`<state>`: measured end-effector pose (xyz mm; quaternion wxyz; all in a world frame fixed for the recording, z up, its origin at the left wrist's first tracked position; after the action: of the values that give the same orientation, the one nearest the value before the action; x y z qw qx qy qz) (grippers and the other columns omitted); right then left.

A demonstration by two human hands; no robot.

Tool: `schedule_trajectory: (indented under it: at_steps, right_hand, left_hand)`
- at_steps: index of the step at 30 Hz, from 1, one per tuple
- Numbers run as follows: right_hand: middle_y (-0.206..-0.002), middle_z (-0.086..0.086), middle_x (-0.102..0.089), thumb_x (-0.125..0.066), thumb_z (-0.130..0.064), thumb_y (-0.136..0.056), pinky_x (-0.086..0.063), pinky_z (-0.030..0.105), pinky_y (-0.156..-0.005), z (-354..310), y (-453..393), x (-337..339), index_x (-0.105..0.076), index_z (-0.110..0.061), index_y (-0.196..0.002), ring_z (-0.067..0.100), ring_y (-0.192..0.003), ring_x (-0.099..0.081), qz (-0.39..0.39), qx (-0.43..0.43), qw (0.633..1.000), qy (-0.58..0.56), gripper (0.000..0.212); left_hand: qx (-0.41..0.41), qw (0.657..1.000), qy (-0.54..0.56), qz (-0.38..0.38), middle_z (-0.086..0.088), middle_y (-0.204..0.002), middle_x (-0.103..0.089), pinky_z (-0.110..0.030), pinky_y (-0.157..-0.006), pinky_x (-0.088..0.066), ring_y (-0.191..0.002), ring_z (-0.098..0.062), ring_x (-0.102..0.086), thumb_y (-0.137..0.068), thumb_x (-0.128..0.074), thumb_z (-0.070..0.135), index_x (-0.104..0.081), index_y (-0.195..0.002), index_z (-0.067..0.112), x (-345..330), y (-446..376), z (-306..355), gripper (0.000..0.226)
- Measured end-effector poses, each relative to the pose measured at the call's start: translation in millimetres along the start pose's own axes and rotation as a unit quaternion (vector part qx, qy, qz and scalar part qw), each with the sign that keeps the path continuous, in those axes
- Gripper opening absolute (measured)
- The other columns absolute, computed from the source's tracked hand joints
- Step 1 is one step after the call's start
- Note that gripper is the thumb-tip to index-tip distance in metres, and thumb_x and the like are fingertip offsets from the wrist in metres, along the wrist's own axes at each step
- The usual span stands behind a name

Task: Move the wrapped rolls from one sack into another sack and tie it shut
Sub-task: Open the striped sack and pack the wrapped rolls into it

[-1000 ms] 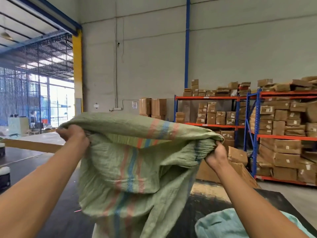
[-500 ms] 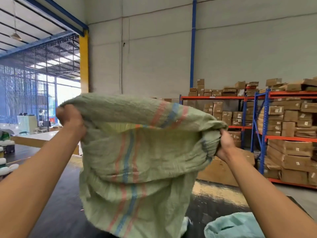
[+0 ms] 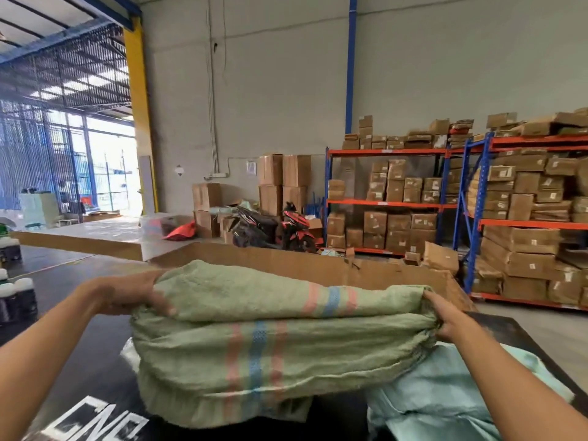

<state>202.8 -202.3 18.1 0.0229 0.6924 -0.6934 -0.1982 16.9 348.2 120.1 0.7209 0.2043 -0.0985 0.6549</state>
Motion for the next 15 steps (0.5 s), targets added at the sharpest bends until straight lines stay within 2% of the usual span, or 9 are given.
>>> schedule_trajectory:
  at_steps: [2, 4, 6, 8, 9, 11, 12, 13, 15]
  right_hand:
    - [-0.109, 0.029, -0.069, -0.092, -0.029, -0.056, -0.054, 0.052, -0.086, 0, 0, -1, -0.065, 0.001, -0.115, 0.041, -0.1, -0.064, -0.046, 0.026, 0.994, 0.098, 0.071]
    - [-0.114, 0.033, -0.065, -0.09, -0.01, -0.06, -0.053, 0.052, -0.089, -5, 12, -11, -0.064, 0.004, -0.109, 0.039, -0.096, -0.065, -0.064, 0.082, 0.969, 0.226, 0.058]
    - [-0.107, 0.028, -0.069, -0.085, -0.002, -0.066, -0.054, 0.051, -0.088, -8, 21, -20, -0.067, 0.0, -0.103, 0.034, -0.092, -0.066, -0.049, 0.139, 0.928, 0.341, 0.041]
    - [-0.097, 0.018, -0.073, -0.081, -0.004, -0.075, -0.053, 0.047, -0.086, -8, 25, -26, -0.072, -0.01, -0.092, 0.032, -0.095, -0.066, 0.025, 0.201, 0.887, 0.415, 0.02]
    - [-0.099, 0.012, -0.072, -0.077, -0.008, -0.081, -0.049, 0.044, -0.089, -8, 26, -27, -0.073, -0.018, -0.088, 0.033, -0.104, -0.062, 0.093, 0.222, 0.86, 0.45, 0.013]
    - [-0.112, 0.009, -0.062, -0.065, -0.015, -0.092, -0.042, 0.045, -0.095, -8, 34, -27, -0.068, -0.035, -0.094, 0.036, -0.117, -0.051, 0.234, 0.225, 0.8, 0.505, 0.021]
    - [-0.112, 0.01, -0.061, -0.059, -0.015, -0.094, -0.044, 0.045, -0.092, -5, 36, -28, -0.067, -0.037, -0.098, 0.037, -0.114, -0.052, 0.252, 0.217, 0.812, 0.48, 0.023]
    - [-0.106, 0.012, -0.064, -0.055, -0.012, -0.096, -0.049, 0.042, -0.082, -2, 35, -30, -0.07, -0.029, -0.103, 0.036, -0.103, -0.057, 0.232, 0.195, 0.856, 0.418, 0.024]
    - [-0.09, 0.014, -0.063, -0.049, -0.008, -0.1, -0.055, 0.035, -0.055, 7, 30, -32, -0.066, -0.013, -0.101, 0.032, -0.079, -0.058, 0.154, 0.12, 0.963, 0.183, 0.018]
  left_hand:
    - [-0.05, 0.987, -0.036, 0.15, -0.014, -0.117, -0.069, -0.045, -0.088, -0.056, -0.108, -0.033, -0.066, -0.053, -0.089, 0.019, -0.06, -0.121, 0.026, 12, -11, 4, 0.075]
    - [-0.093, 0.94, -0.118, 0.307, -0.016, -0.116, -0.066, -0.047, -0.09, -0.053, -0.107, -0.035, -0.062, -0.07, -0.079, 0.031, -0.064, -0.118, 0.022, 22, -16, 11, 0.051]
    - [-0.091, 0.87, -0.212, 0.436, -0.027, -0.115, -0.059, -0.046, -0.088, -0.046, -0.108, -0.043, -0.055, -0.088, -0.066, 0.023, -0.064, -0.113, 0.007, 22, -16, 18, 0.03]
    - [-0.116, 0.792, -0.258, 0.541, -0.029, -0.107, -0.053, -0.051, -0.083, -0.044, -0.103, -0.047, -0.052, -0.089, -0.063, 0.018, -0.062, -0.103, -0.001, 16, -6, 25, 0.023]
    - [-0.149, 0.752, -0.276, 0.579, -0.029, -0.102, -0.055, -0.052, -0.078, -0.045, -0.097, -0.047, -0.054, -0.088, -0.064, 0.016, -0.06, -0.104, -0.001, 8, 3, 31, 0.023]
    - [-0.206, 0.7, -0.305, 0.611, -0.029, -0.094, -0.063, -0.052, -0.064, -0.046, -0.083, -0.048, -0.06, -0.088, -0.067, 0.009, -0.056, -0.117, 0.004, -6, 13, 34, 0.031]
    - [-0.219, 0.693, -0.32, 0.608, -0.029, -0.089, -0.065, -0.05, -0.059, -0.045, -0.076, -0.049, -0.061, -0.087, -0.066, 0.006, -0.054, -0.12, 0.005, -13, 17, 37, 0.034]
    - [-0.212, 0.695, -0.329, 0.603, -0.03, -0.084, -0.065, -0.048, -0.056, -0.043, -0.072, -0.049, -0.061, -0.087, -0.065, 0.003, -0.054, -0.117, 0.005, -19, 20, 39, 0.033]
    - [-0.135, 0.745, -0.289, 0.586, -0.031, -0.086, -0.064, -0.047, -0.061, -0.043, -0.078, -0.049, -0.061, -0.085, -0.059, 0.002, -0.057, -0.11, 0.003, -20, 16, 40, 0.025]
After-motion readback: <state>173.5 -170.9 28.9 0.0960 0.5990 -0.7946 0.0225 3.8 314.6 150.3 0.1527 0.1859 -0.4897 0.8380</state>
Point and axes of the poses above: each hand's wrist, its own y-axis away from the middle knuckle, its own x-axis out of the back of the hand, z = x × y, the point moved 4 cm from there along -y, towards the middle knuckle
